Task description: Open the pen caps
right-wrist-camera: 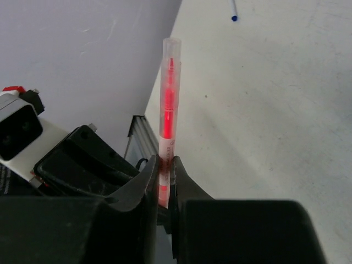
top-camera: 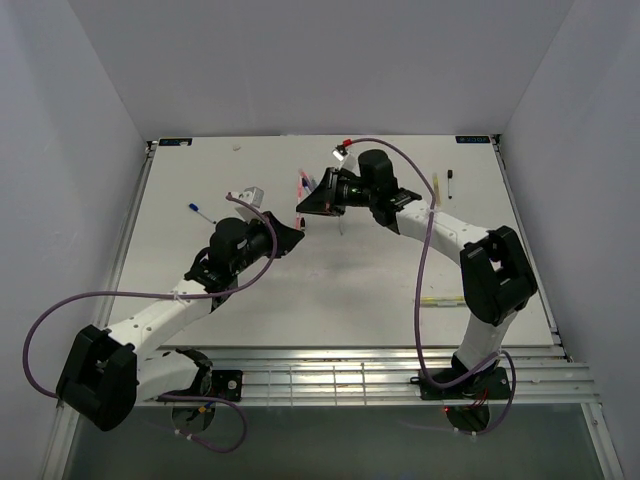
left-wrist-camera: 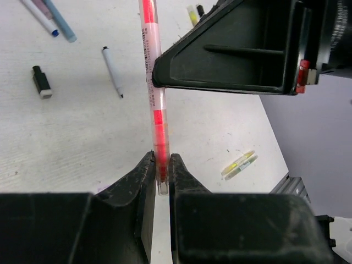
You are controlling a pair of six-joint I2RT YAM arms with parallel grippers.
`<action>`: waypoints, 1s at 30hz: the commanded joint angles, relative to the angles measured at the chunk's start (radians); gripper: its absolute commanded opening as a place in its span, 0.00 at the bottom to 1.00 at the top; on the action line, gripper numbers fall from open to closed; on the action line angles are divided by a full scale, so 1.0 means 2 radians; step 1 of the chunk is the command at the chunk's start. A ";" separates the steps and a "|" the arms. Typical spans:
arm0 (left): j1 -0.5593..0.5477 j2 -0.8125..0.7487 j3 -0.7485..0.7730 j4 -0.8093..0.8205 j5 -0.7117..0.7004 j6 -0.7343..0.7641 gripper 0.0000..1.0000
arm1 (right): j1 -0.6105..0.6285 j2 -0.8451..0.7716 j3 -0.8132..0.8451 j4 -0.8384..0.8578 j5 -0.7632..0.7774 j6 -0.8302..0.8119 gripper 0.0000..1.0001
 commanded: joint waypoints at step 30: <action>-0.016 -0.018 -0.005 -0.074 0.120 0.016 0.00 | -0.098 -0.012 -0.048 0.308 -0.042 0.116 0.10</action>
